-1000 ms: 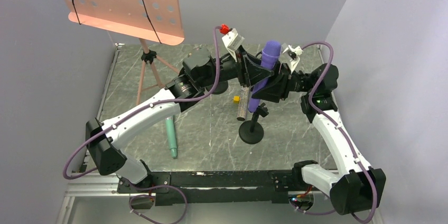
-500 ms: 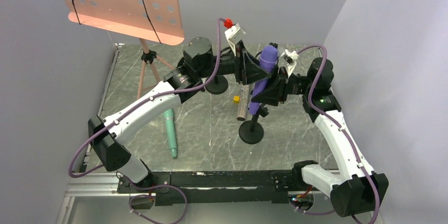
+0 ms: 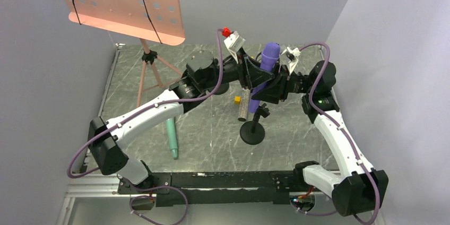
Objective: Attach the microphones to the stand
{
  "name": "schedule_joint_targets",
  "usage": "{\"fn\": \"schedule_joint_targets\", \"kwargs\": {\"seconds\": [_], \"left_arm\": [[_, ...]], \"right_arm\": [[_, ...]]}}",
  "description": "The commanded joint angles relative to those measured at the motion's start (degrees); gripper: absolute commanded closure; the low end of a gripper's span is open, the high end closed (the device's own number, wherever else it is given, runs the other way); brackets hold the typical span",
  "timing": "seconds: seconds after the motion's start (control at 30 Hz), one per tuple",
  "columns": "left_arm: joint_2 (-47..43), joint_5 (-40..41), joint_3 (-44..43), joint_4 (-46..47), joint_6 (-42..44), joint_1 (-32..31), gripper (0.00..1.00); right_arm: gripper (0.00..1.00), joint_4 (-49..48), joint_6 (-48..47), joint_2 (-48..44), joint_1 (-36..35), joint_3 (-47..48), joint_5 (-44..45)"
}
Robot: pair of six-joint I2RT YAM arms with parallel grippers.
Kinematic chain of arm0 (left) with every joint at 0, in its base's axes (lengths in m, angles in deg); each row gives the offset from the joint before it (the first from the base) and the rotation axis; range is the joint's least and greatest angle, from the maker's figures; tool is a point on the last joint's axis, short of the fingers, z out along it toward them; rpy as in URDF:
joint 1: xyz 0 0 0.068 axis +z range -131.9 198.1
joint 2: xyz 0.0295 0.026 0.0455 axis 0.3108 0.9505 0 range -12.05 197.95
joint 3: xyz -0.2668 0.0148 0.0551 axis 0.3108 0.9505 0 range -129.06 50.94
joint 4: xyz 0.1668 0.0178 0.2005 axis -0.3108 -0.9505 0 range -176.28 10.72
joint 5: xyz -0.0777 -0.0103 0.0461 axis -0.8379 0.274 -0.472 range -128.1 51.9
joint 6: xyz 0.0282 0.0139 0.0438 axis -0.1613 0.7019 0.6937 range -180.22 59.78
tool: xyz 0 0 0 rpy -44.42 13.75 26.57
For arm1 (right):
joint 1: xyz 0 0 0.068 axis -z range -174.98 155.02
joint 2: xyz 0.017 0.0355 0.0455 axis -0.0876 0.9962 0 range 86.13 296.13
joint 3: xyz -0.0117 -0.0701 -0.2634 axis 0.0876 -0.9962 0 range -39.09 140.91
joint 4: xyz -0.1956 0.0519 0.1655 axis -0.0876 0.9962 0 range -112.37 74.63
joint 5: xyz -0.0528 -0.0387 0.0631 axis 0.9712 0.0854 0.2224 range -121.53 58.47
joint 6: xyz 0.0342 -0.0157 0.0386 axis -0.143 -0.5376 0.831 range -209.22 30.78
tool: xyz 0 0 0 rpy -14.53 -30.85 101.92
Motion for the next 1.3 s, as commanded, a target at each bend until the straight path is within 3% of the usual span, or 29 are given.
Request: {"fn": "schedule_joint_targets", "kwargs": {"seconds": [0.0,0.07,0.33,0.4,0.47,0.5,0.53,0.6,0.63,0.67,0.73,0.83,0.93,1.0,1.07,1.17,1.27], "left_arm": [[-3.3,5.6,4.4,10.6,-1.9,-1.6,0.55],[-3.6,6.7,5.2,12.2,-1.7,-1.8,0.55],[-2.2,7.5,4.6,15.3,-1.6,-2.0,0.59],[-2.1,7.2,4.6,15.9,-1.7,-2.0,0.68],[-2.3,7.0,4.8,15.9,-1.5,-2.0,0.92],[-2.6,6.9,5.0,15.7,-1.1,-2.0,0.99],[-3.1,6.8,5.3,15.2,-0.6,-2.0,1.0],[-4.5,6.8,6.1,14.4,0.9,-1.9,1.0],[-5.4,6.8,6.4,13.8,1.6,-1.8,1.0],[-6.2,6.7,6.9,13.2,2.2,-1.5,1.0],[-7.7,5.6,8.2,12.9,2.9,-0.8,1.0],[-9.3,2.8,9.4,11.9,3.3,0.9,1.0],[-8.4,-6.6,5.9,5.4,6.1,2.6,1.0],[-6.5,-14.3,1.2,-2.4,9.8,3.7,1.0],[-4.5,-19.7,-3.5,-9.9,13.9,4.1,1.0],[-2.7,-21.8,-7.8,-17.7,19.7,4.2,1.0],[-3.1,-20.9,-6.9,-17.8,21.2,4.2,1.0]], "right_arm": [[0.9,-21.8,15.8,0.7,0.0,-2.8,1.7],[0.9,-25.0,19.1,0.8,0.1,-3.6,1.8],[0.9,-22.9,18.1,0.6,0.3,-3.9,2.5],[0.89,-22.8,18.2,0.5,0.4,-4.1,2.5],[0.87,-22.2,17.5,0.3,0.6,-4.2,2.4],[0.81,-21.1,16.5,0.2,0.8,-4.1,2.3],[0.68,-19.7,15.3,0.0,1.1,-4.1,1.9],[0.3,-17.0,12.2,-0.6,2.3,-3.9,-0.1],[0.15,-15.1,10.0,-0.9,3.4,-3.7,-1.3],[0.07,-12.4,7.1,-1.6,5.0,-3.5,-2.1],[0.01,-5.3,-0.2,-3.2,8.0,-3.2,-3.6],[0.0,17.5,-19.8,-4.6,11.6,0.4,-4.9],[0.0,53.5,-56.6,-3.8,15.2,9.8,-0.2],[0.0,70.6,-81.0,-2.0,15.3,13.6,5.9],[0.0,76.8,-94.3,-0.6,15.3,12.8,9.8],[0.0,75.5,-98.4,0.4,15.3,8.4,10.2],[0.0,75.9,-105.1,0.8,14.6,3.9,7.6]]}}
